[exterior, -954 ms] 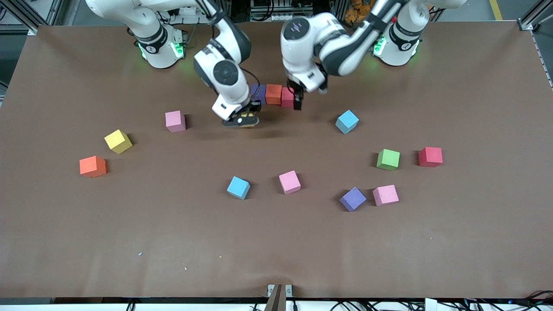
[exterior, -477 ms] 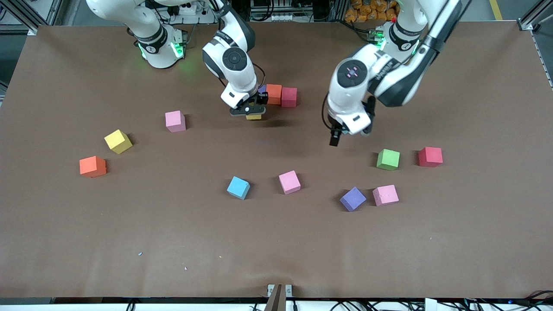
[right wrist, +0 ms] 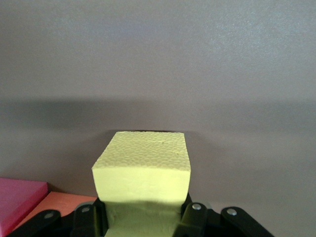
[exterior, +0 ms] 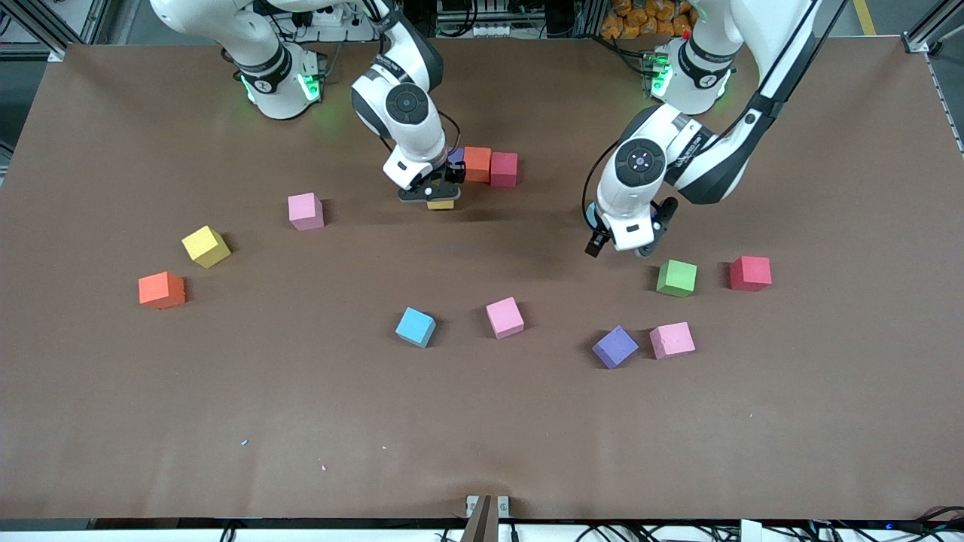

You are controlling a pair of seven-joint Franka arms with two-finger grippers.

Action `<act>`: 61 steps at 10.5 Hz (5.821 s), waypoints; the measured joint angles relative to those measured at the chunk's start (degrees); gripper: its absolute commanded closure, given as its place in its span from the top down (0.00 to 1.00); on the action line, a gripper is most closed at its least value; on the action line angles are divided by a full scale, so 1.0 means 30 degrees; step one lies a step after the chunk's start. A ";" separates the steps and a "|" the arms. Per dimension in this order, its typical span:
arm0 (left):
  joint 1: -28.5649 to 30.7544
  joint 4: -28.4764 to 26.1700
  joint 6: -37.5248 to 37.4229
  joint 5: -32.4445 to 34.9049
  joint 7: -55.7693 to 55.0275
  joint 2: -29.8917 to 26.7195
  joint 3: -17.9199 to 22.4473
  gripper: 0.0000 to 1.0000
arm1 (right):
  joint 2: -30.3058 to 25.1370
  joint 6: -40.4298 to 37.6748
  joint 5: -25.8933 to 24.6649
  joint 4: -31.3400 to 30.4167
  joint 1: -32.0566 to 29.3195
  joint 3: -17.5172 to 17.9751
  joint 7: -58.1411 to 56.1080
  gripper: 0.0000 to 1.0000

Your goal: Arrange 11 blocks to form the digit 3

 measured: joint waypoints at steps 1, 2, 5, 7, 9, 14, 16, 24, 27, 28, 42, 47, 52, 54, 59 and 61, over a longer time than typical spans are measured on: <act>-0.0005 -0.0390 0.0240 0.0010 0.0584 -0.0002 -0.0058 1.00 | 0.0068 0.0309 0.0002 -0.0022 0.0007 0.0011 0.0100 0.00; -0.0006 -0.0765 0.0273 0.0015 0.1179 -0.0002 -0.0095 1.00 | 0.0190 0.0639 0.0010 -0.0051 0.0068 0.0037 0.0227 0.00; -0.0004 -0.1814 0.0348 0.0036 0.2145 -0.0006 -0.0203 1.00 | 0.0464 0.0929 0.0185 -0.0055 0.0283 0.0064 0.0462 0.00; -0.0003 -0.2329 0.0853 0.0041 0.2404 -0.0008 -0.0208 1.00 | 0.0508 0.0918 0.0428 -0.0057 0.0284 0.0064 0.0476 0.00; -0.0002 -0.2872 0.1325 0.0047 0.2673 -0.0006 -0.0209 1.00 | 0.0519 0.0904 0.1072 -0.0065 0.0285 0.0066 0.0503 0.00; 0.0302 -0.3164 0.1953 0.0449 0.2826 0.0104 -0.0175 0.72 | 0.0532 0.0860 0.1833 -0.0084 0.0448 0.0085 0.0503 0.00; 0.0373 -0.3168 0.2058 0.0685 0.2826 0.0600 -0.0160 0.00 | 0.0545 0.0830 0.1849 -0.0124 0.0559 0.0085 0.0505 0.00; 0.1651 0.1263 0.0029 0.0709 0.2240 0.1007 0.0124 0.00 | 0.0712 0.0808 0.2020 -0.0150 0.0561 -0.0006 0.0554 1.00; 0.1721 0.4751 -0.1576 0.0708 0.1293 0.2171 0.0125 0.00 | 0.0610 0.0338 0.2063 0.0488 0.0349 -0.0080 0.0353 1.00; 0.1724 0.5900 -0.2261 0.0708 0.1170 0.2672 0.0145 0.00 | 0.0480 -0.0753 0.2064 0.1096 0.0034 -0.0157 -0.0044 1.00; 0.1960 1.1236 -0.3308 0.0710 0.0386 0.5531 0.2022 0.00 | 0.6797 -0.2526 0.1769 1.2374 -0.6507 -0.1111 -0.0834 0.98; 0.1898 1.1386 -0.3395 0.0710 0.0357 0.5571 0.2147 0.00 | 0.9578 -0.2667 0.1144 1.5508 -0.6023 -0.1751 0.0289 0.88; 0.1890 1.1891 -0.3570 0.0810 0.0357 0.5580 0.2395 0.00 | 1.0393 -0.4302 -0.1149 1.6042 -0.5336 -0.2562 0.0809 0.00; 0.1887 1.1988 -0.3582 0.0862 0.0370 0.5583 0.2761 0.00 | 1.0355 -0.5449 -0.1172 1.6437 -0.5335 -0.2563 0.0442 0.00; 0.1488 1.2748 -0.4023 0.0867 -0.0707 0.5457 0.2771 0.00 | 0.8844 -0.8595 -0.1169 1.6124 -0.4873 -0.1769 -0.0622 0.00; 0.1146 1.2734 -0.4495 0.0868 -0.1840 0.5459 0.2740 0.00 | 0.7317 -0.6798 -0.1172 1.3629 -0.4742 -0.1237 -0.1397 0.00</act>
